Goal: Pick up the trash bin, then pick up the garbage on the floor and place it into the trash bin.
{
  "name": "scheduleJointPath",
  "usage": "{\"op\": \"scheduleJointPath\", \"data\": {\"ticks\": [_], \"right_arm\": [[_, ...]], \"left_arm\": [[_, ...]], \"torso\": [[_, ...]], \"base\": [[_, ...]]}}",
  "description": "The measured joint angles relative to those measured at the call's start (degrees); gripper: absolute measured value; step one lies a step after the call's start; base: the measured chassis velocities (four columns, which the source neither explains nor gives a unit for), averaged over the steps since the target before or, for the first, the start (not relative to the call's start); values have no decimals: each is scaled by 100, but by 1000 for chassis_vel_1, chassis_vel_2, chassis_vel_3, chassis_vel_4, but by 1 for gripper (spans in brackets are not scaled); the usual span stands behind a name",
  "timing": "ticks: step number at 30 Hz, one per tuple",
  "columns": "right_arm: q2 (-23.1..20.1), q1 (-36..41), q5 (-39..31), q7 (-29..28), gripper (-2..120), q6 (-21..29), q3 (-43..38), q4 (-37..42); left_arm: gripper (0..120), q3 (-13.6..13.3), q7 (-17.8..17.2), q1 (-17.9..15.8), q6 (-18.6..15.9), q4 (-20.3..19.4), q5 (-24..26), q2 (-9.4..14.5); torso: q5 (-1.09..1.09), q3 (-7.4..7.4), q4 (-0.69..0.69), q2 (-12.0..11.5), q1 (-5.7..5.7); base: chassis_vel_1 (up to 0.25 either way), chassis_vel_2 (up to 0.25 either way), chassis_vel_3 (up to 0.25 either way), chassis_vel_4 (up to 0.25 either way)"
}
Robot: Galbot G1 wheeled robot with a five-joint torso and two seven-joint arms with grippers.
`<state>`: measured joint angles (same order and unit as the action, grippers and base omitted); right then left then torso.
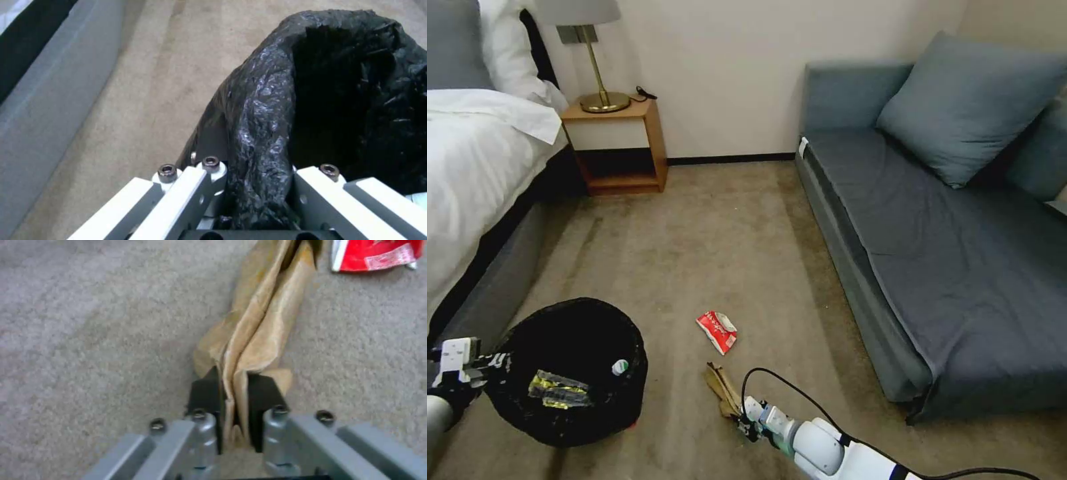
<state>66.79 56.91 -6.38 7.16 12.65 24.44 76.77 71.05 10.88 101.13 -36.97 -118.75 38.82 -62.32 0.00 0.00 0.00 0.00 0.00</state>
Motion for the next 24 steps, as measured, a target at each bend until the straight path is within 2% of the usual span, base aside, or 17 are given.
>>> {"op": "scheduleJointPath", "data": {"ticks": [2, 4, 6, 10, 11, 14, 17, 20, 24], "right_arm": [[5, 12, -4, 1, 8, -3, -49, 11], [50, 82, -171, 1, 0, -1, -350, 145], [51, 117, -277, 2, 0, 5, -486, 249], [-143, 221, -1051, -95, 0, 108, -991, 1249], [-143, 221, -1051, -95, 0, 108, -991, 1249], [-194, 208, -1386, -264, 0, 131, -1112, 1945], [-149, 140, -1547, -324, 0, 93, -1083, 2396], [-53, -90, -1695, -338, 0, -78, -694, 2892], [211, -390, -1567, -270, 0, -178, -303, 3021]], "left_arm": [[5, 0, 0, -1, 0, 0, 0, 1], [5, 1, 0, -14, 0, 7, 2, 1], [5, 0, 0, -21, 0, 14, 2, 1], [5, -2, 0, -29, 0, 26, 3, 12], [5, -2, 0, -29, 0, 26, 3, 12], [5, -30, -2, -47, 0, 30, 4, 15], [5, -73, -9, -65, -1, 29, 0, 1], [5, -146, -25, -85, -8, -4, -44, -55], [5, -186, -29, -77, -14, -67, -103, -123]], "torso": [[0, 0, 0, 0, 0], [0, 0, 0, 0, 0], [0, 0, 0, 0, 0], [0, 0, -1, 0, 0], [0, 0, -1, 0, 0], [-1, 0, 0, 0, 0], [0, 0, -1, 0, 0], [-1, 0, 0, 0, 0], [-2, 0, 0, 0, 0]], "base": [[0, 0, 0, 0], [0, 0, 0, 0], [0, 0, 0, 0], [0, 0, 0, 0], [0, 0, 0, 0], [0, 0, 0, 0], [0, 0, 0, 0], [0, 0, 0, 0], [0, 0, 0, 0]]}}
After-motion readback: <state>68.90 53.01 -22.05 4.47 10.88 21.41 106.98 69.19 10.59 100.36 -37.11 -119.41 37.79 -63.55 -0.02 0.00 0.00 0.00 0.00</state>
